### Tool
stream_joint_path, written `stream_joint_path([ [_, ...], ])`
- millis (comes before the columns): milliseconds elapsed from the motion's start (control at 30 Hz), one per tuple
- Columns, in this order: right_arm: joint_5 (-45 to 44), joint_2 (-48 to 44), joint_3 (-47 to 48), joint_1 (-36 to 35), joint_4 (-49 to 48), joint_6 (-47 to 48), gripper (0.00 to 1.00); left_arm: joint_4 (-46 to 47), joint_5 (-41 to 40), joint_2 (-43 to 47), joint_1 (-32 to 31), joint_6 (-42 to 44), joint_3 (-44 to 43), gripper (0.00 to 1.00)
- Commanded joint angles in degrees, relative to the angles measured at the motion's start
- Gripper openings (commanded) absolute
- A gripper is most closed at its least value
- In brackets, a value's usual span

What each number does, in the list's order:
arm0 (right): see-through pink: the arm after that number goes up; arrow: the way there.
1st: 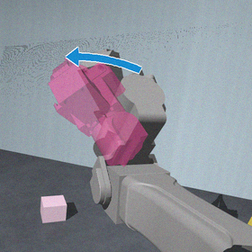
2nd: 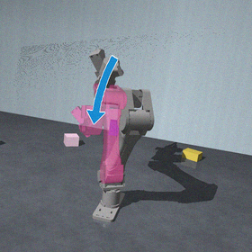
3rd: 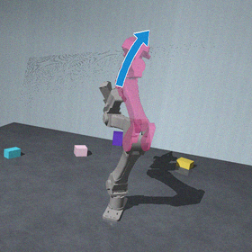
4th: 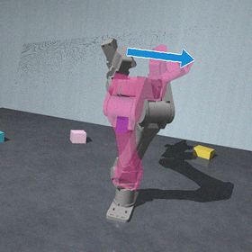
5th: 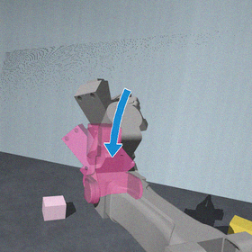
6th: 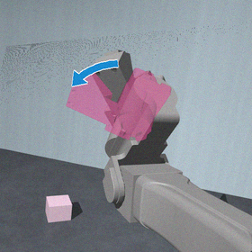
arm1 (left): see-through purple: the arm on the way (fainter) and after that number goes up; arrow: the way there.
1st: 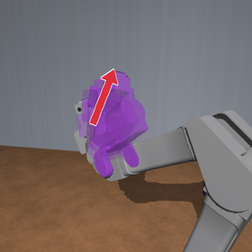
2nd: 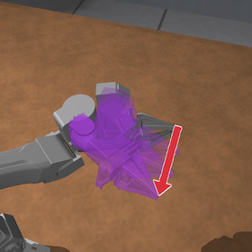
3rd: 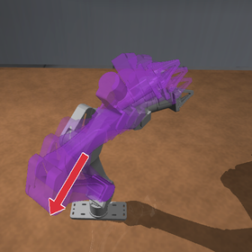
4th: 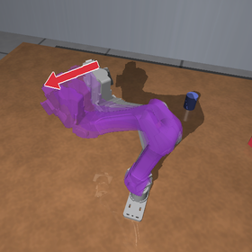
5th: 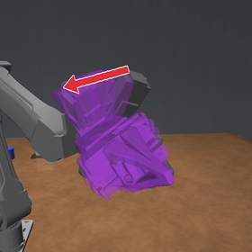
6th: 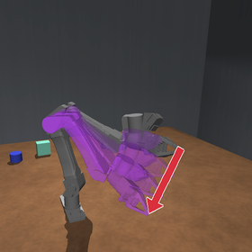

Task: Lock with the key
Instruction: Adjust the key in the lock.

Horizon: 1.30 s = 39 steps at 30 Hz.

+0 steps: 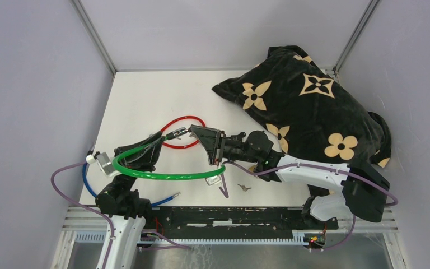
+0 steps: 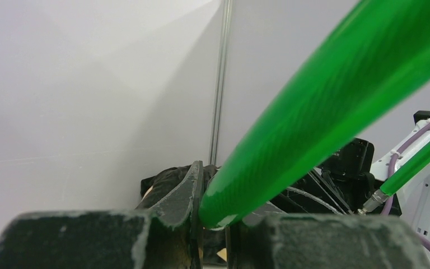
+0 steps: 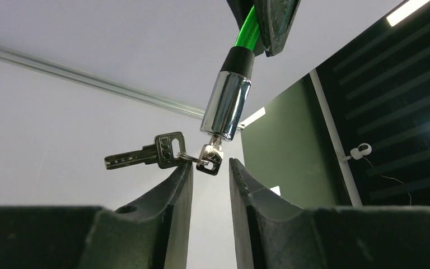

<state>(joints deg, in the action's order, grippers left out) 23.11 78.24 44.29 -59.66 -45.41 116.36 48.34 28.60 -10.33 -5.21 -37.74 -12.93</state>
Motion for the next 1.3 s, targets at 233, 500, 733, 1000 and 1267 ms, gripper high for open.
stream_joint_path([
  [233, 1.4, -3.0, 4.9, -1.2, 11.2, 18.7, 0.11, 1.6, -1.6, 1.0, 0.3, -1.8, -2.3, 0.02],
  [500, 8.7, -5.2, 17.4, -1.3, 34.3, -15.3, 0.01, 1.9, 0.3, 1.2, 0.4, 0.3, -1.9, 0.02],
  [733, 17.0, -3.4, 20.2, -0.3, 41.0, -25.9, 0.00, 2.4, 2.4, 1.4, 0.3, 2.5, -1.6, 0.02],
  [1000, 22.0, -2.6, 19.9, 1.8, 38.2, -31.9, 0.00, 3.1, 3.5, 1.8, 0.4, 3.3, -1.4, 0.02],
  [1267, 17.1, -3.4, 16.8, 2.2, 34.8, -31.3, 0.11, 3.1, 2.2, 2.0, 0.3, 1.9, -1.5, 0.02],
])
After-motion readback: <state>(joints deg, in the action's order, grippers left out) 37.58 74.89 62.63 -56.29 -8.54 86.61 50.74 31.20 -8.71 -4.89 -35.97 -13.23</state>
